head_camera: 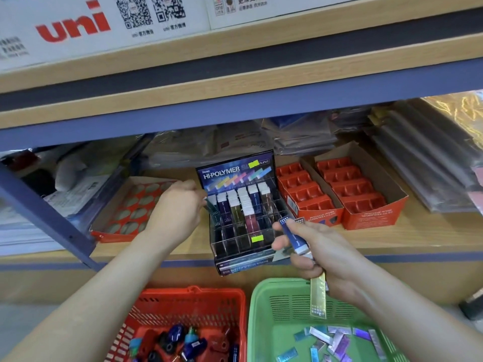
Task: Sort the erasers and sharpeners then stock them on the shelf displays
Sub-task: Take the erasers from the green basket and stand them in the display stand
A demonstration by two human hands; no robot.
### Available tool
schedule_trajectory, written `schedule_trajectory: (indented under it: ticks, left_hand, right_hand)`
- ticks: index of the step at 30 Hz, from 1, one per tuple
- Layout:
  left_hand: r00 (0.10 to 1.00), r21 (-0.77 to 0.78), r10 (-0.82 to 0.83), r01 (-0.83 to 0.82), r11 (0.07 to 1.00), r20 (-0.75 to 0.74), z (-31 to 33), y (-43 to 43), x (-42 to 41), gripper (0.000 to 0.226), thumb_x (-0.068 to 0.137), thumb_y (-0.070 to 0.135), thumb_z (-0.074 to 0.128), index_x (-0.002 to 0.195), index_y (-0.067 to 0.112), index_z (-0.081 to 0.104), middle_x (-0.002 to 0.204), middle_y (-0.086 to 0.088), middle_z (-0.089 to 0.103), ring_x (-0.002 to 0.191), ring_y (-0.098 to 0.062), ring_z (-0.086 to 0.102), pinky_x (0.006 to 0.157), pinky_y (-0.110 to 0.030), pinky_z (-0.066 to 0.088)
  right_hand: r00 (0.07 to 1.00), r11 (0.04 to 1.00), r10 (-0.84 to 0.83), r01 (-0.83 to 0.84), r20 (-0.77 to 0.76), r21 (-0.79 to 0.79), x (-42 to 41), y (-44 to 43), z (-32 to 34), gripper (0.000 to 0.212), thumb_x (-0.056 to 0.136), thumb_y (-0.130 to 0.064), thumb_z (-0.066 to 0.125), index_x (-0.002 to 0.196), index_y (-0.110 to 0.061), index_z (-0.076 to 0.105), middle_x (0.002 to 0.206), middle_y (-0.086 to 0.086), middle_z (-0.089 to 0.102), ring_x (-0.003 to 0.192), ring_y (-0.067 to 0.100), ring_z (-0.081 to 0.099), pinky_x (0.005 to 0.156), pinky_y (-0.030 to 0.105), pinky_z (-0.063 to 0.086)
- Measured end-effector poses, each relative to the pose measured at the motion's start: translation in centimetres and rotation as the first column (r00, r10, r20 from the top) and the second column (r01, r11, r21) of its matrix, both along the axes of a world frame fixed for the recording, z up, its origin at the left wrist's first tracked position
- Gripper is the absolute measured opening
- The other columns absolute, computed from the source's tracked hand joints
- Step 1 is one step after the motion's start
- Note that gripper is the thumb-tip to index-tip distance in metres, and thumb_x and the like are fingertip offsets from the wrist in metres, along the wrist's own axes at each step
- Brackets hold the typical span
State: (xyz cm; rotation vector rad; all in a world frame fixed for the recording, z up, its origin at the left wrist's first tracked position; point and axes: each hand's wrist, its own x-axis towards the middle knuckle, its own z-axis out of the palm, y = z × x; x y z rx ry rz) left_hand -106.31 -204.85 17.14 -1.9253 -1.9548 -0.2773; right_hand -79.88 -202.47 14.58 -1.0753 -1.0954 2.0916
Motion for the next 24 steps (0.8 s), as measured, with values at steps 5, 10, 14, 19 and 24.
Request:
schedule_trajectory:
  ticks: [5, 10, 14, 19, 24]
  left_hand:
    - [0.999, -0.099, -0.015, 0.011, 0.995, -0.039, 0.4, 1.0, 0.9, 0.012, 0.081, 0.005, 0.063, 0.091, 0.007, 0.069, 0.087, -0.009, 0.061, 0.084, -0.032, 0.058, 0.065, -0.035, 0.046]
    - [0.991, -0.034, 0.048, -0.044, 0.998, 0.121, -1.2, 0.9, 1.1, 0.011, 0.084, 0.014, 0.067, 0.094, 0.01, 0.068, 0.091, -0.008, 0.066, 0.084, -0.03, 0.062, 0.065, -0.034, 0.046]
    - [0.988, -0.011, 0.066, -0.065, 0.998, 0.138, -2.0, 0.8, 1.3, 0.015, 0.076, 0.006, 0.074, 0.091, 0.004, 0.071, 0.09, -0.011, 0.065, 0.085, -0.035, 0.062, 0.067, -0.034, 0.048]
    - [0.89, 0.118, 0.081, -0.149, 0.982, 0.449, -0.3, -0.9, 5.1, 0.016, 0.09, 0.019, 0.062, 0.101, 0.016, 0.073, 0.092, 0.001, 0.07, 0.079, -0.016, 0.06, 0.07, -0.027, 0.045]
    - [0.265, -0.073, 0.06, 0.039, 0.997, 0.962, -0.1, -4.5, 12.2, 0.006, 0.084, 0.026, 0.07, 0.079, 0.026, 0.066, 0.068, -0.001, 0.07, 0.065, -0.023, 0.066, 0.069, -0.048, 0.056]
  right_hand:
    - [0.998, 0.998, 0.032, -0.034, -0.057, -0.046, -0.2, 0.1, -0.3, 0.028, 0.099, -0.018, 0.048, 0.111, -0.001, 0.067, 0.076, 0.008, 0.057, 0.038, 0.009, 0.034, 0.033, 0.016, 0.018]
    - [0.999, 1.0, 0.0, -0.001, -0.048, -0.023, -0.1, -0.1, -0.2, 0.026, 0.098, -0.016, 0.053, 0.115, 0.001, 0.063, 0.079, 0.01, 0.052, 0.039, 0.008, 0.04, 0.031, 0.016, 0.018]
    - [0.999, 1.0, -0.011, 0.012, -0.042, 0.021, 0.0, -0.1, 0.0, 0.018, 0.095, -0.018, 0.058, 0.106, -0.003, 0.059, 0.081, 0.009, 0.064, 0.037, 0.006, 0.035, 0.032, 0.015, 0.019]
    - [0.993, 0.999, -0.034, 0.037, -0.112, 0.024, 0.0, 0.0, -0.1, 0.011, 0.093, -0.014, 0.06, 0.1, -0.009, 0.054, 0.094, 0.015, 0.068, 0.036, 0.004, 0.03, 0.033, 0.015, 0.017]
    - [0.975, 0.999, -0.053, 0.051, -0.218, -0.012, -0.1, 0.1, -0.1, 0.009, 0.087, -0.01, 0.062, 0.089, -0.012, 0.054, 0.076, 0.01, 0.049, 0.038, 0.002, 0.029, 0.03, 0.013, 0.019]
